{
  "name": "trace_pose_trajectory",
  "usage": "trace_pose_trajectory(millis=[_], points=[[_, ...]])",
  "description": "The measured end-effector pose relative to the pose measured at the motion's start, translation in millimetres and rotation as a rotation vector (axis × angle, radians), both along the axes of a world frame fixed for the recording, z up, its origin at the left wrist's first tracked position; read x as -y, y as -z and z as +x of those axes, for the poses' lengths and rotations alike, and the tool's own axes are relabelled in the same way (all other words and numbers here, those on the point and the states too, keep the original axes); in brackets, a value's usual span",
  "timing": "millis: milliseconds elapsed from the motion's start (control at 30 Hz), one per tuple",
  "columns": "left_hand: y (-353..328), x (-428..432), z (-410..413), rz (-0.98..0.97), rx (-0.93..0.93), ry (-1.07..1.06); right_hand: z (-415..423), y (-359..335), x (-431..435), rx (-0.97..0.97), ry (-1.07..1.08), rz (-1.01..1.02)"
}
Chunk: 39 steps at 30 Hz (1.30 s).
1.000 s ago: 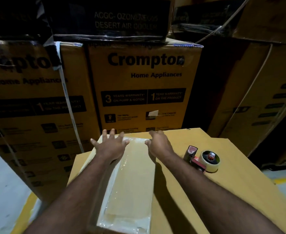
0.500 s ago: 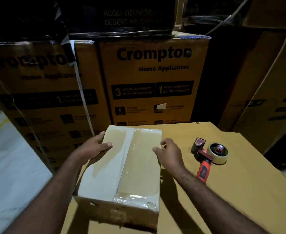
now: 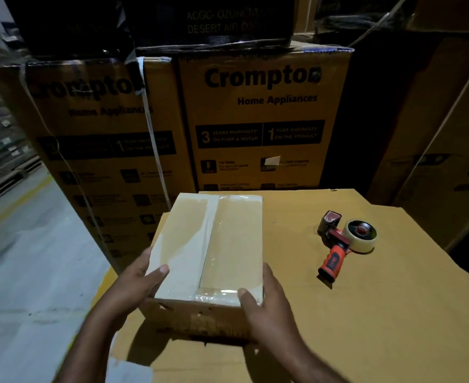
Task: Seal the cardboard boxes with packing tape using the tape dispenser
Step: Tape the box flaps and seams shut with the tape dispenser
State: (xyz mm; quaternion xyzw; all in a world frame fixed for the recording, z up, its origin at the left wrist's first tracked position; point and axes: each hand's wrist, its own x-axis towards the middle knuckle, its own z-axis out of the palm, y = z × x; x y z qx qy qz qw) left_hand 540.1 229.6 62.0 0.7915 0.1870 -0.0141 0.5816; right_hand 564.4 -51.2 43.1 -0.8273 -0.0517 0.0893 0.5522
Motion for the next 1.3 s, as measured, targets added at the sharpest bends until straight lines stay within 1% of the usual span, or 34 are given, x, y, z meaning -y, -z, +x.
trace_pose_trajectory(millis=[100,133,233,367,467,600,900,1033,1167,1300], points=[[-13,30,-13,-0.015,0.122,-0.113,3,-17,9,-0.060,-0.033,0.041],[-22,36,-16,-0.002,0.161,-0.143,6,-22,13,-0.049,-0.038,0.061],[-58,65,-21,0.007,0.291,-0.171,5,-56,41,0.026,-0.047,0.131],[-108,119,-22,0.004,0.508,-0.167,-5,-101,86,0.219,0.027,0.199],[-130,170,-13,-0.033,0.612,-0.091,-17,-125,132,0.332,0.107,0.232],[-135,241,2,-0.078,0.611,0.027,-39,-137,200,0.380,0.276,0.257],[-134,404,24,-0.109,0.576,0.313,-93,-133,340,0.392,0.696,0.193],[-131,465,46,-0.096,0.576,0.427,-106,-135,387,0.426,0.804,0.169],[-126,522,78,-0.090,0.561,0.503,-93,-127,428,0.407,0.904,0.144],[-115,572,122,-0.097,0.547,0.554,-62,-117,462,0.379,1.014,0.130]])
